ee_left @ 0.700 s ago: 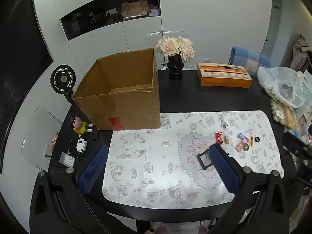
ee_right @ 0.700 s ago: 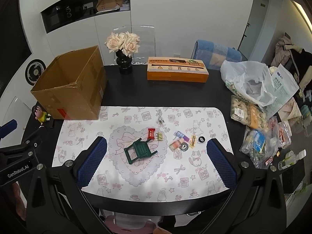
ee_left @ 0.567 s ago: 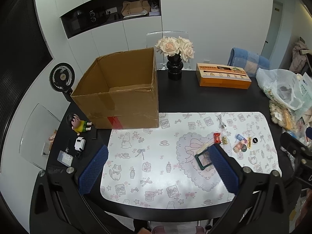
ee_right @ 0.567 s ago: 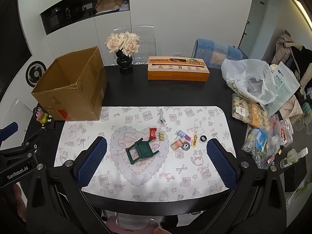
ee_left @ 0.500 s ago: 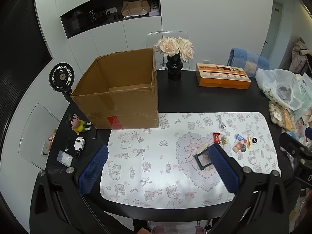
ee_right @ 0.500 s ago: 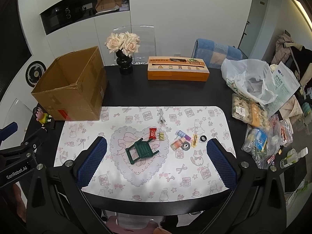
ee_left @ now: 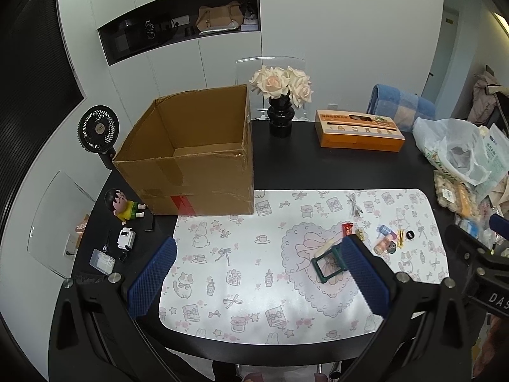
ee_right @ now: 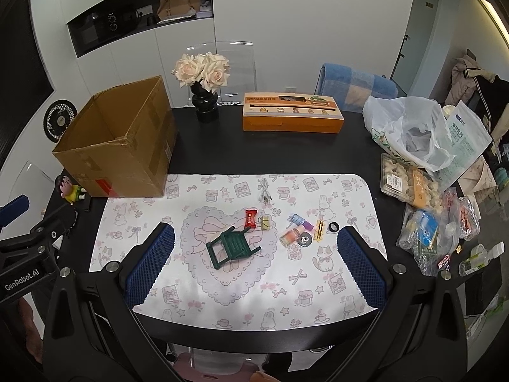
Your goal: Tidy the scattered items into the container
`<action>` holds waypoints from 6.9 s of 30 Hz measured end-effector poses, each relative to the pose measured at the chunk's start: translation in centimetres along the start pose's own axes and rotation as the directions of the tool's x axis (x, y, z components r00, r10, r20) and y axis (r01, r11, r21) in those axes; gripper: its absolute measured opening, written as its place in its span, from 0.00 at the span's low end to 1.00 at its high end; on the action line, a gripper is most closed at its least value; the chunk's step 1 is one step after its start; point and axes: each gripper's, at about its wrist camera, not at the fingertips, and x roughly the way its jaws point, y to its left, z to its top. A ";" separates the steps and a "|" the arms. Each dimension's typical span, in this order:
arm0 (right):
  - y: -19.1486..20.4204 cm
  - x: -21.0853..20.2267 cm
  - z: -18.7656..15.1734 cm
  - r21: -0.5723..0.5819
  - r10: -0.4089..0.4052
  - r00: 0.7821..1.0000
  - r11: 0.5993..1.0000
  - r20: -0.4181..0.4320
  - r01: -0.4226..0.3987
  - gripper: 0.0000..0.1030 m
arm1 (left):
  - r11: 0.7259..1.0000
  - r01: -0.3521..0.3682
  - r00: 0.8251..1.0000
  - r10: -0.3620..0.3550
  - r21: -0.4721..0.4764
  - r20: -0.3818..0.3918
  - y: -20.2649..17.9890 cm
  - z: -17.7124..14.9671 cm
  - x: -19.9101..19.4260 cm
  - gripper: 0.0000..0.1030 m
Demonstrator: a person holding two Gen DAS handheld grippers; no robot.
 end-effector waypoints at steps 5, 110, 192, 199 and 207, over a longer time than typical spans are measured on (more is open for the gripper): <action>-0.1 0.0 0.1 0.005 -0.001 1.000 1.000 0.001 0.001 1.00 | 1.000 0.006 1.000 -0.006 0.002 0.001 -0.2 0.1 0.0 1.00; -11.4 33.9 -8.1 -0.020 0.052 0.927 0.998 -0.372 -0.064 0.85 | 0.988 0.155 0.948 -0.151 -0.006 -0.279 -15.7 -11.8 26.4 0.54; 12.4 10.1 11.8 -0.153 0.241 0.971 0.960 0.008 -0.237 0.27 | 0.973 0.202 0.979 -0.202 -0.113 0.019 7.1 6.1 10.4 0.27; 17.0 10.7 14.8 -0.187 0.303 0.953 0.936 -0.003 -0.298 0.27 | 0.973 0.174 0.985 -0.168 -0.153 0.048 11.6 8.3 10.8 0.27; 21.7 12.2 17.5 -0.223 0.324 0.946 0.920 -0.025 -0.321 0.27 | 0.976 0.128 0.991 -0.121 -0.175 0.050 15.5 10.5 12.5 0.27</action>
